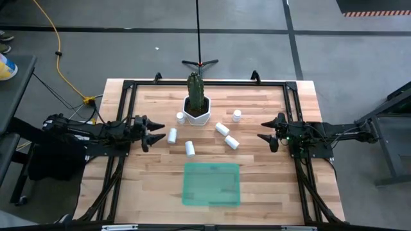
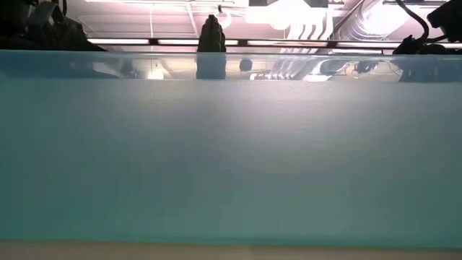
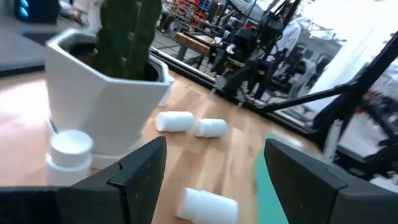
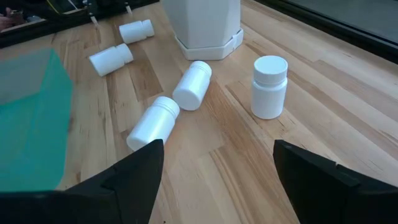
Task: Pick and place pill bottles into a basket
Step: Put the white pill bottle into the green bin
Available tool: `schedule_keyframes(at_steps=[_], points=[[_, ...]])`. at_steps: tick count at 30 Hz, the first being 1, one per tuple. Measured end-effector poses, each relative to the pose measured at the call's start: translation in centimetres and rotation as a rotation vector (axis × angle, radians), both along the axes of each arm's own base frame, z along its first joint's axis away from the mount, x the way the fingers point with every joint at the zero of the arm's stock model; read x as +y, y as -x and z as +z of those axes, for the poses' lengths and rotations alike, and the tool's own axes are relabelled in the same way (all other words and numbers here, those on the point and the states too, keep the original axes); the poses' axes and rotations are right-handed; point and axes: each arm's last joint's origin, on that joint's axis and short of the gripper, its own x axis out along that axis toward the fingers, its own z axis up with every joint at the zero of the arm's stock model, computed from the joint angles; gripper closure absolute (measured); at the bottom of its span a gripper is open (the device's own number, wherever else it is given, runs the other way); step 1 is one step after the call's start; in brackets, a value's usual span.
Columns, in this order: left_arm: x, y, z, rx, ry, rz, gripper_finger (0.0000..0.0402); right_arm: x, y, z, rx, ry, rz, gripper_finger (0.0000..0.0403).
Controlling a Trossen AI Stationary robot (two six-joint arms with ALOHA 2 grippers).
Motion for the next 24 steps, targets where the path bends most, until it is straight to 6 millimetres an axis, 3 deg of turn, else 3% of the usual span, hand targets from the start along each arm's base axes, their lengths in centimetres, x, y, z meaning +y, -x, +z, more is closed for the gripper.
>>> schedule_keyframes(at_steps=[11, 24], points=[[0.00, 0.00, -0.01, -0.003, 0.021, 0.002, 0.0096, 0.00, 0.00, 0.00, -0.002, -0.005, -0.003, 0.0110], [0.03, 0.00, 0.02, -0.006, 0.022, 0.010, 0.0096, -0.08, -0.05, 0.17, -0.097, -0.217, -0.138, 0.0110]])
